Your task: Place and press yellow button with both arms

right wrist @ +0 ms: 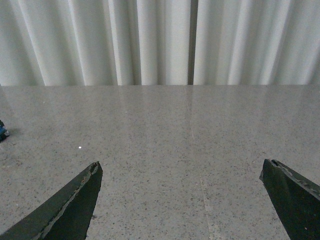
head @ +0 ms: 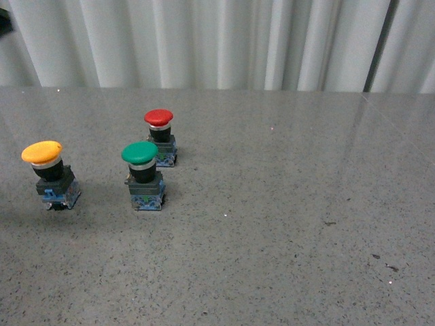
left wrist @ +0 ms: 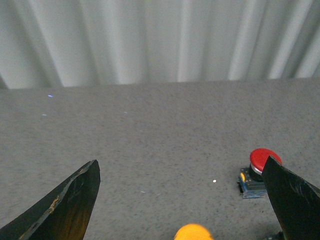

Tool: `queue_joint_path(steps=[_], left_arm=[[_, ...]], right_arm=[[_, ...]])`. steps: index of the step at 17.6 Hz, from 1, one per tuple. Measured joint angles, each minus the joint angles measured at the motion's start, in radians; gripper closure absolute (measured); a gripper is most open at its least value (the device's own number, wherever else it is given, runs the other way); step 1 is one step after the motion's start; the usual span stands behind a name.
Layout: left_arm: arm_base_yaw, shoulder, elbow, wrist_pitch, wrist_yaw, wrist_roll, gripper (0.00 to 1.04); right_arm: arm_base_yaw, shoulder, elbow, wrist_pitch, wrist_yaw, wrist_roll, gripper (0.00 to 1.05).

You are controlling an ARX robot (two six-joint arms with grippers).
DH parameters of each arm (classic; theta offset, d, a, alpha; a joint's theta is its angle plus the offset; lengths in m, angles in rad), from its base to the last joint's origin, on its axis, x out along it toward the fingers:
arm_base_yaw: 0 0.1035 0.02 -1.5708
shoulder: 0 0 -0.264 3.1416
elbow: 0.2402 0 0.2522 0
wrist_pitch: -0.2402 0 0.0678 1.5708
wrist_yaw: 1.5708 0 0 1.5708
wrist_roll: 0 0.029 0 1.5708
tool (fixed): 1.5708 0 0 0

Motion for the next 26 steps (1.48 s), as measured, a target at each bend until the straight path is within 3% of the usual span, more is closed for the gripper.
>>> queue_joint_path(steps=[4,14,16,22,26], left_arm=[[-0.021,0.275,0.154,-0.038,-0.032,-0.047,0.07],[-0.04,0.385,0.042,0.017,-0.024,-0.107,0.07],[-0.034,0.385,0.039,0.016,-0.02,-0.104,0.17],[-0.002,0.327,0.034,-0.031,0.007,-0.103,0.68],[-0.065,0.213,0.129,-0.121,0.015,-0.079,0.71]], right_arm=[[0.0,0.0,0.0,0.001,0.0,0.0,0.07],[0.0,0.0,0.0,0.0,0.0,0.0,0.07],[0.0,0.0,0.0,0.0,0.0,0.0,0.07],[0.0,0.0,0.0,0.0,0.0,0.0,0.07],[0.0,0.0,0.0,0.001,0.0,0.0,0.07]])
